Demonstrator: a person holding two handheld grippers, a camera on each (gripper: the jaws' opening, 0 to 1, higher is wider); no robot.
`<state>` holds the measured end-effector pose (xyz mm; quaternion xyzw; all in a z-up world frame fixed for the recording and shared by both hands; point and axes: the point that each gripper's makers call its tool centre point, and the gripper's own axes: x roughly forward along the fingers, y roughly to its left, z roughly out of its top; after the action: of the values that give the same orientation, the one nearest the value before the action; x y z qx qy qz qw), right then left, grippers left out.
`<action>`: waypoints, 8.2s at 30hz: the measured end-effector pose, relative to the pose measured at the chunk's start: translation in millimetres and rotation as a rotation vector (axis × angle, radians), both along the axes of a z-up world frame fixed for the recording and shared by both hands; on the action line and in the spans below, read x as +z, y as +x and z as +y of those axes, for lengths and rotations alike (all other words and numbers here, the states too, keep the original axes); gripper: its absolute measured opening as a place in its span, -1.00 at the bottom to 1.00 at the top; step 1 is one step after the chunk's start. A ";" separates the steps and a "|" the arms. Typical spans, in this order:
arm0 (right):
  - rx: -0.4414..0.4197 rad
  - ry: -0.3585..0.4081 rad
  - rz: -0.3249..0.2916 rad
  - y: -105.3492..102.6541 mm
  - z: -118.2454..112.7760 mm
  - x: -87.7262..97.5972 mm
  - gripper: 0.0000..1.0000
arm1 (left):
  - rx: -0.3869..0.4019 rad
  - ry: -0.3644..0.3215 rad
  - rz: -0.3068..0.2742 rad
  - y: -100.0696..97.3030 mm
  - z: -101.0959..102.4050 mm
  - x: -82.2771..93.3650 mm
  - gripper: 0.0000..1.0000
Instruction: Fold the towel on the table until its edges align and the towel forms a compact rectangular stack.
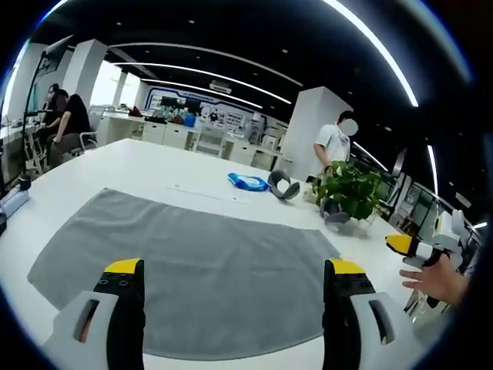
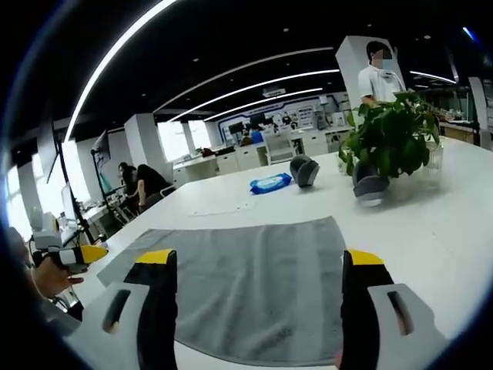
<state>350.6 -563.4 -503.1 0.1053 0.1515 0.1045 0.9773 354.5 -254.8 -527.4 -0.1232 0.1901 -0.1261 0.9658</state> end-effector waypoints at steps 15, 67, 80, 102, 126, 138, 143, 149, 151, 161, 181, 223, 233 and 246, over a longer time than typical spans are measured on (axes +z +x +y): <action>-0.007 -0.002 0.007 -0.8 -3.0 -1.2 0.73 | 0.001 0.002 0.010 -0.7 0.0 -1.2 0.95; -0.226 -0.066 0.300 2.5 -85.6 -76.8 -0.27 | -0.041 -0.050 0.002 -3.7 -10.1 4.7 0.79; -0.234 -0.092 0.559 -25.4 -88.7 -122.8 -0.58 | -0.046 -0.041 0.008 -3.9 -8.8 4.2 0.78; -0.279 -0.004 0.656 -39.7 -93.5 -137.6 -0.96 | -0.057 -0.042 0.027 -4.7 -11.0 1.1 0.72; -0.001 -0.095 0.493 -8.3 -12.4 -102.2 -1.00 | -0.210 0.020 0.101 -20.2 -47.0 -19.6 0.40; 0.127 -0.024 0.428 2.7 15.2 -91.0 -1.00 | -0.298 -0.009 0.148 -28.3 -64.5 -27.2 0.10; 0.170 0.038 0.417 1.9 30.5 -86.6 -1.00 | -0.342 -0.083 0.181 -33.8 -76.5 -27.4 -0.11; 0.255 0.046 0.392 0.8 49.5 -77.8 -1.00 | -0.397 -0.072 0.208 -42.0 -91.4 -34.5 -0.12; 0.289 0.063 0.386 -0.9 58.0 -74.9 -1.00 | -0.411 -0.133 0.234 -44.2 -99.0 -34.4 -0.13; 0.444 -0.038 0.395 -13.5 94.0 -79.1 -1.00 | -0.438 -0.302 0.302 -31.1 -133.9 -33.6 -0.25; 0.570 -0.038 0.356 -19.2 116.0 -72.1 -1.00 | -0.445 -0.335 0.393 13.9 -168.6 -50.4 -0.25; 0.719 0.205 0.303 -39.9 141.1 -26.6 -1.00 | -0.333 -0.279 0.462 132.1 -164.7 -79.4 -0.60; 0.702 0.234 0.292 -44.7 155.8 -14.8 -1.00 | -0.311 -0.228 0.442 155.4 -144.1 -65.6 -0.82; 0.686 0.202 0.258 -35.8 199.7 11.5 -1.00 | -0.302 -0.167 0.378 170.3 -98.7 -36.5 -0.93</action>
<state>314.8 -363.7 -491.6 0.1565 0.2886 0.4257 0.8432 524.8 -353.5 -563.9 -0.1942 0.3723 -0.2589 0.8699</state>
